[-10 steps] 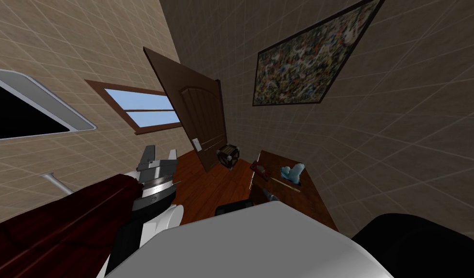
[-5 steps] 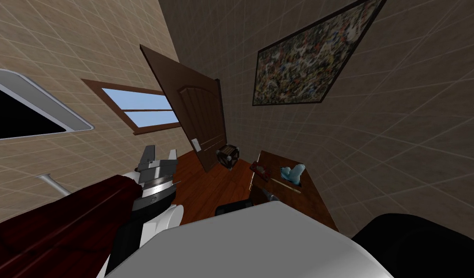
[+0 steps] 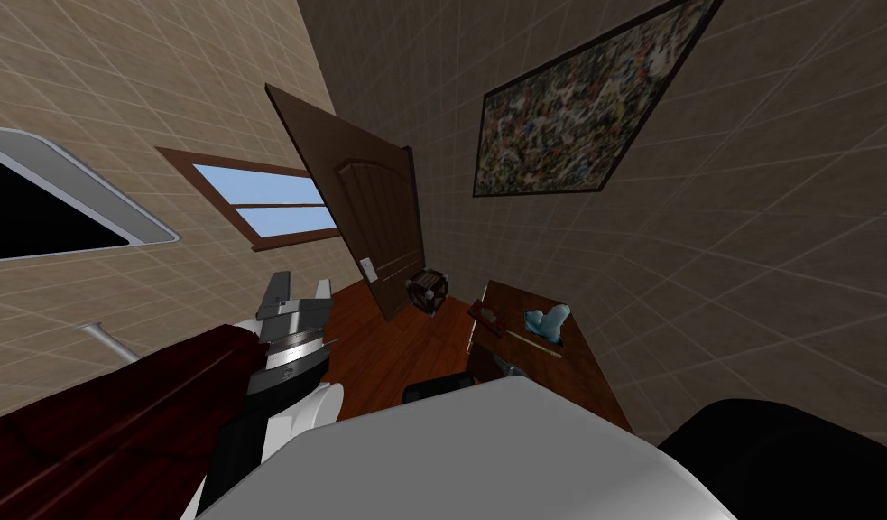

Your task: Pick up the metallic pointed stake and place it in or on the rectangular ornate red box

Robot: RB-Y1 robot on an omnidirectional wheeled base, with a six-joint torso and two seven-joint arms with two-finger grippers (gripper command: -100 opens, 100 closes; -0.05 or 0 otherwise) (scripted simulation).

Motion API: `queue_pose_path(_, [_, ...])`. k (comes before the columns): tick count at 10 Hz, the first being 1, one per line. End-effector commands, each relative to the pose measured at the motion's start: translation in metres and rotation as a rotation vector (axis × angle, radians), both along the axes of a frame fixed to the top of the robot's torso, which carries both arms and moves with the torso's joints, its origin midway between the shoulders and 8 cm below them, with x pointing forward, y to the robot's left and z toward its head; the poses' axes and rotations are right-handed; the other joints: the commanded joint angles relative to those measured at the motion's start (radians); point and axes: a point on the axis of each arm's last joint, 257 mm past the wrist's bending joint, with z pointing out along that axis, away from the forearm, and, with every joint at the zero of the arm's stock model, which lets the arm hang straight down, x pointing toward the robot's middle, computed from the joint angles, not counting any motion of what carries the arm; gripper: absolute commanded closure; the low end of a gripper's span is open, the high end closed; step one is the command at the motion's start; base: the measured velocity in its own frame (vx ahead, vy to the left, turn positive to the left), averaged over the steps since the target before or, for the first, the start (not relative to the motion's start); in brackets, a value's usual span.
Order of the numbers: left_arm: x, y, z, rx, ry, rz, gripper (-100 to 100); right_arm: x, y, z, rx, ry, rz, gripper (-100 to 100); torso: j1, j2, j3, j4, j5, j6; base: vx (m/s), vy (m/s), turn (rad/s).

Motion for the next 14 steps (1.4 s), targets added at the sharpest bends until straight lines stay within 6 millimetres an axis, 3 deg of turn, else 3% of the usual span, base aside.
queue_pose_path(1, [0.000, 0.000, 0.000, 0.000, 0.000, 0.000, 0, 0.000, 0.000, 0.000, -0.001, 0.001, 0.001, -100, 0.000, 0.000, 0.000, 0.000, 0.000, 0.000, -0.048, 0.019, -0.024])
queue_pose_path(11, [0.000, 0.000, 0.000, 0.000, 0.000, 0.000, 0, -0.003, -0.005, -0.004, -0.022, 0.014, 0.016, -100, -0.001, -0.003, -0.002, -0.001, 0.000, 0.000, -0.003, 0.002, 0.005])
queue_pose_path(14, [0.000, 0.000, 0.000, 0.000, 0.000, 0.000, 0, -0.031, -0.023, -0.028, -0.104, 0.093, 0.061, -100, -0.001, -0.005, -0.003, -0.001, 0.000, 0.000, 0.022, 0.015, 0.124])
